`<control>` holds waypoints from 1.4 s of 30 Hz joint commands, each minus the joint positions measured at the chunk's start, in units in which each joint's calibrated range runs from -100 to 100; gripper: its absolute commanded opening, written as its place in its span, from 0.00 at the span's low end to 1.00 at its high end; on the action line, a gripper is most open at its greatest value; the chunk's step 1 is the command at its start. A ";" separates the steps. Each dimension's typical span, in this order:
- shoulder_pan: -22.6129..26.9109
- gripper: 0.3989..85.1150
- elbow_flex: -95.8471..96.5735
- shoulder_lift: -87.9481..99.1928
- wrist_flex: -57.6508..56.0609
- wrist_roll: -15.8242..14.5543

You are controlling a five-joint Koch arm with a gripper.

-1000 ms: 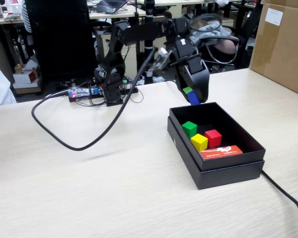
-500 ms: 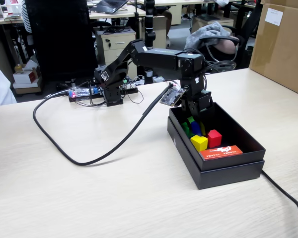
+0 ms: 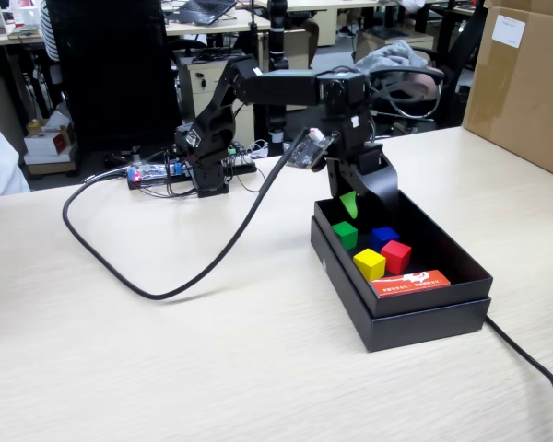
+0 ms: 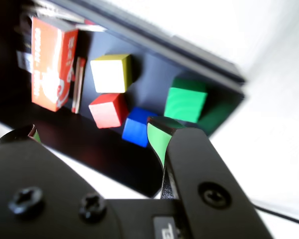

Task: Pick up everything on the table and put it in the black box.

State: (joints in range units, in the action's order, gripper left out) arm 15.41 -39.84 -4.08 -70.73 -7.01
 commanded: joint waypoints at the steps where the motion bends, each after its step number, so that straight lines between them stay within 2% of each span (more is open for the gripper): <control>1: -1.17 0.56 2.04 16.99 -0.15 0.54; 3: -2.15 0.60 5.57 22.49 -0.07 0.39; 7: -4.93 0.61 17.36 35.35 2.35 0.39; 16: -11.67 0.59 49.18 58.98 23.78 1.81; 28: -12.11 0.60 81.64 82.85 41.92 1.22; 42: -13.19 0.61 105.57 96.16 59.28 1.12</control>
State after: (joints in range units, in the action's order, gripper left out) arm 2.52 65.68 88.48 -16.30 -5.64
